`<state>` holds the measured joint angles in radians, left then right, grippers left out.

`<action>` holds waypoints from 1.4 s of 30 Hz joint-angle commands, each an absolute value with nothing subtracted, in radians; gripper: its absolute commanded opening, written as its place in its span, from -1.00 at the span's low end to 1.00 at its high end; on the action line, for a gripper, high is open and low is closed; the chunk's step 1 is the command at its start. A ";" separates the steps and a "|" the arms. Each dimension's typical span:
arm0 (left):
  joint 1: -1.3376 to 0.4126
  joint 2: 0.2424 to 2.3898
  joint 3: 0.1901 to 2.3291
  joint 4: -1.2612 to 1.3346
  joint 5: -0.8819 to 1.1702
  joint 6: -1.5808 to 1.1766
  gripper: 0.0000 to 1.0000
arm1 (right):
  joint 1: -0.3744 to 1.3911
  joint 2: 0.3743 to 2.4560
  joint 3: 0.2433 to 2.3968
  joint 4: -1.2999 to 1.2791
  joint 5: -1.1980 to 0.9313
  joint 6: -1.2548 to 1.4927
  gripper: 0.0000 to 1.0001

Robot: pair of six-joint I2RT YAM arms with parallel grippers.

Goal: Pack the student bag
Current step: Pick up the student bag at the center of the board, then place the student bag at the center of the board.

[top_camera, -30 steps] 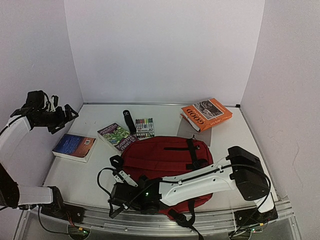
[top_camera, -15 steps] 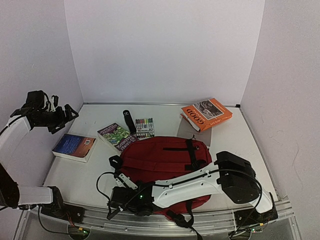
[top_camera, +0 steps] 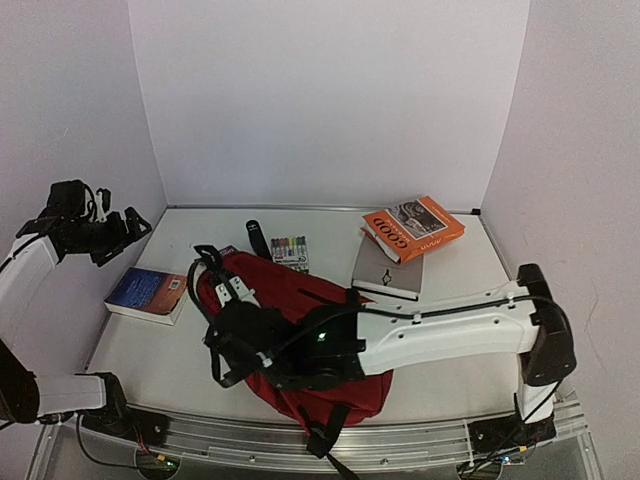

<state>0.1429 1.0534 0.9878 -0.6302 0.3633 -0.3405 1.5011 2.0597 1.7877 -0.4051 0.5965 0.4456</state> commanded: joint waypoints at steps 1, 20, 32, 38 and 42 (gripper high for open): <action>0.144 0.998 0.999 -0.634 0.234 -0.345 0.99 | 1.448 1.755 1.708 -0.074 0.496 0.464 -1.00; 0.144 1.040 0.989 -0.601 0.381 -0.327 0.99 | 0.976 1.092 0.737 0.007 0.592 1.027 0.97; -0.082 1.046 0.807 -0.422 0.440 -0.617 0.91 | 0.965 1.192 0.982 -0.203 0.612 0.720 0.97; -0.261 1.126 0.650 -0.193 0.412 -0.826 0.89 | 0.812 1.405 1.058 -0.207 0.345 0.617 0.97; -0.393 1.216 0.628 -0.117 0.342 -0.892 0.90 | 0.702 1.525 1.085 -0.190 0.180 0.555 0.97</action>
<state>-0.2967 1.1535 0.6353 -0.2884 0.4115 -0.7647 0.7922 1.4407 1.0337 -0.1798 0.3786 0.6524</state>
